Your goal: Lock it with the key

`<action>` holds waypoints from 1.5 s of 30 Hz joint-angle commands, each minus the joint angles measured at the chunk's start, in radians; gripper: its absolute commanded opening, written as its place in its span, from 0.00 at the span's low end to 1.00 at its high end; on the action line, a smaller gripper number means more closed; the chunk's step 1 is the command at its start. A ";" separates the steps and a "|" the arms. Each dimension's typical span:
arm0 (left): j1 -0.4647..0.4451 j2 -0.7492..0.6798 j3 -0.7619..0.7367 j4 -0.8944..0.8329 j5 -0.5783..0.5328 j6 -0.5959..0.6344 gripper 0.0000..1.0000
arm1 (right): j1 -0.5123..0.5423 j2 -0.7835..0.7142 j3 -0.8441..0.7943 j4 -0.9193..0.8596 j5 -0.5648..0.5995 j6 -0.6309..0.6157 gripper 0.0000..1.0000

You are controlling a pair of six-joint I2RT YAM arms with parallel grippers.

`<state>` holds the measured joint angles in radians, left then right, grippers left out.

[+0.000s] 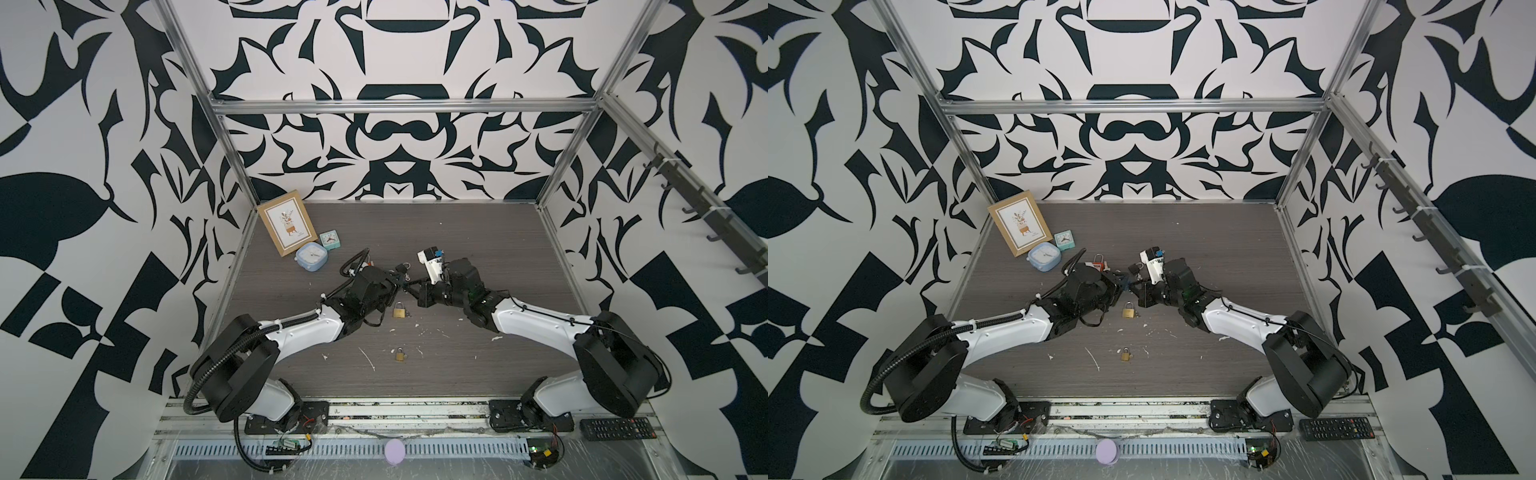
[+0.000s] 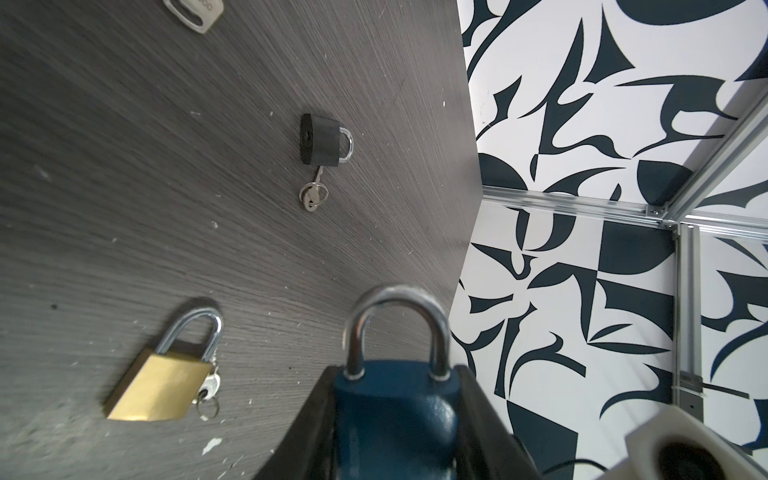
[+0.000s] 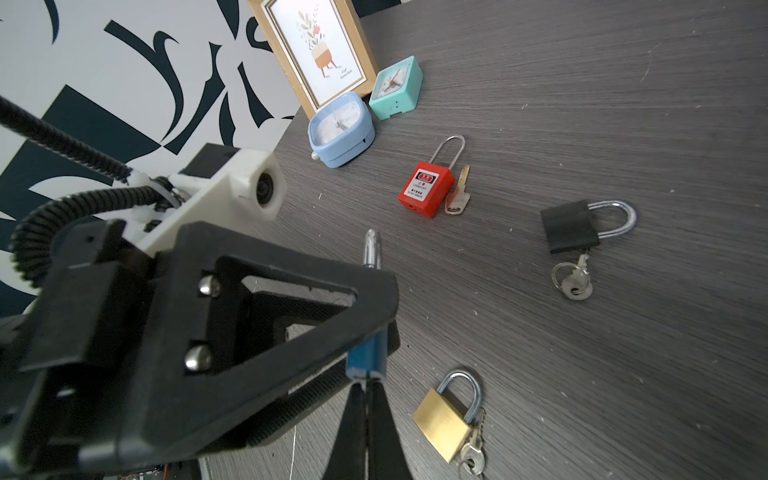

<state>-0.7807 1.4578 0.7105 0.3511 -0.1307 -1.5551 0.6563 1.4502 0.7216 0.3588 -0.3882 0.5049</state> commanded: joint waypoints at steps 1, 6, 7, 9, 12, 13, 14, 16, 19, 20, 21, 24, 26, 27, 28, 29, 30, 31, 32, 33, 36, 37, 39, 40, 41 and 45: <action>0.013 0.000 0.011 -0.009 -0.006 0.012 0.00 | 0.007 -0.008 0.036 0.026 -0.020 0.003 0.00; 0.055 -0.018 0.034 -0.082 -0.048 0.082 0.00 | 0.011 -0.034 0.020 0.008 -0.033 0.009 0.00; 0.072 -0.032 0.036 -0.115 -0.066 0.090 0.00 | 0.012 -0.047 0.010 0.001 -0.037 0.013 0.00; 0.113 -0.060 0.035 -0.160 -0.110 0.119 0.00 | 0.011 -0.083 -0.016 -0.015 -0.047 0.024 0.00; 0.189 -0.128 0.050 -0.285 -0.210 0.145 0.00 | 0.012 -0.157 -0.085 -0.032 -0.048 0.051 0.00; 0.206 -0.152 0.061 -0.336 -0.256 0.157 0.00 | 0.012 -0.187 -0.111 -0.037 -0.044 0.060 0.00; 0.219 -0.172 0.075 -0.380 -0.300 0.175 0.00 | 0.012 -0.214 -0.131 -0.046 -0.039 0.068 0.00; 0.225 -0.211 0.112 -0.440 -0.361 0.247 0.00 | 0.012 -0.256 -0.158 -0.065 -0.026 0.078 0.00; 0.226 -0.229 0.155 -0.478 -0.380 0.346 0.00 | 0.013 -0.295 -0.171 -0.088 -0.003 0.078 0.00; 0.227 -0.232 0.168 -0.490 -0.376 0.370 0.00 | 0.012 -0.304 -0.168 -0.094 0.003 0.078 0.00; 0.227 -0.235 0.175 -0.499 -0.366 0.391 0.00 | 0.012 -0.311 -0.165 -0.101 0.009 0.078 0.00; 0.222 -0.231 0.217 -0.533 -0.280 0.499 0.00 | 0.012 -0.348 -0.141 -0.173 0.048 0.069 0.00; 0.185 -0.205 0.263 -0.587 -0.204 0.568 0.00 | 0.011 -0.381 -0.112 -0.281 0.111 0.060 0.00; 0.160 -0.191 0.288 -0.627 -0.175 0.589 0.00 | 0.010 -0.394 -0.098 -0.338 0.145 0.056 0.00; 0.123 -0.144 0.326 -0.693 -0.156 0.599 0.00 | 0.007 -0.410 -0.084 -0.406 0.184 0.054 0.00; 0.080 -0.110 0.362 -0.748 -0.131 0.615 0.00 | 0.001 -0.428 -0.071 -0.477 0.224 0.055 0.00; 0.041 -0.084 0.391 -0.786 -0.106 0.635 0.00 | -0.006 -0.442 -0.063 -0.533 0.252 0.056 0.00; -0.003 -0.051 0.418 -0.830 -0.070 0.649 0.00 | -0.016 -0.463 -0.058 -0.597 0.283 0.065 0.00; -0.040 -0.015 0.443 -0.867 -0.021 0.664 0.00 | -0.028 -0.481 -0.056 -0.655 0.308 0.079 0.00; -0.066 0.012 0.460 -0.894 0.029 0.673 0.00 | -0.040 -0.502 -0.056 -0.699 0.324 0.092 0.00; -0.127 0.102 0.489 -0.949 0.209 0.698 0.00 | -0.080 -0.575 -0.071 -0.800 0.341 0.131 0.00; -0.149 0.129 0.494 -0.955 0.263 0.715 0.00 | -0.094 -0.600 -0.079 -0.822 0.345 0.141 0.00; -0.190 0.177 0.512 -0.983 0.317 0.734 0.00 | -0.111 -0.639 -0.095 -0.848 0.353 0.154 0.00; -0.205 0.201 0.522 -0.990 0.347 0.747 0.00 | -0.118 -0.658 -0.102 -0.859 0.358 0.159 0.00; -0.215 0.224 0.530 -0.983 0.375 0.759 0.00 | -0.122 -0.673 -0.110 -0.865 0.362 0.163 0.00; -0.244 0.326 0.588 -0.977 0.480 0.791 0.00 | -0.124 -0.714 -0.143 -0.869 0.364 0.180 0.00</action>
<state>-1.0122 1.7485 1.2343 -0.5968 0.2207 -0.8143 0.5362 0.7544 0.5938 -0.4667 -0.0528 0.6556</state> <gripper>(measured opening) 0.403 0.043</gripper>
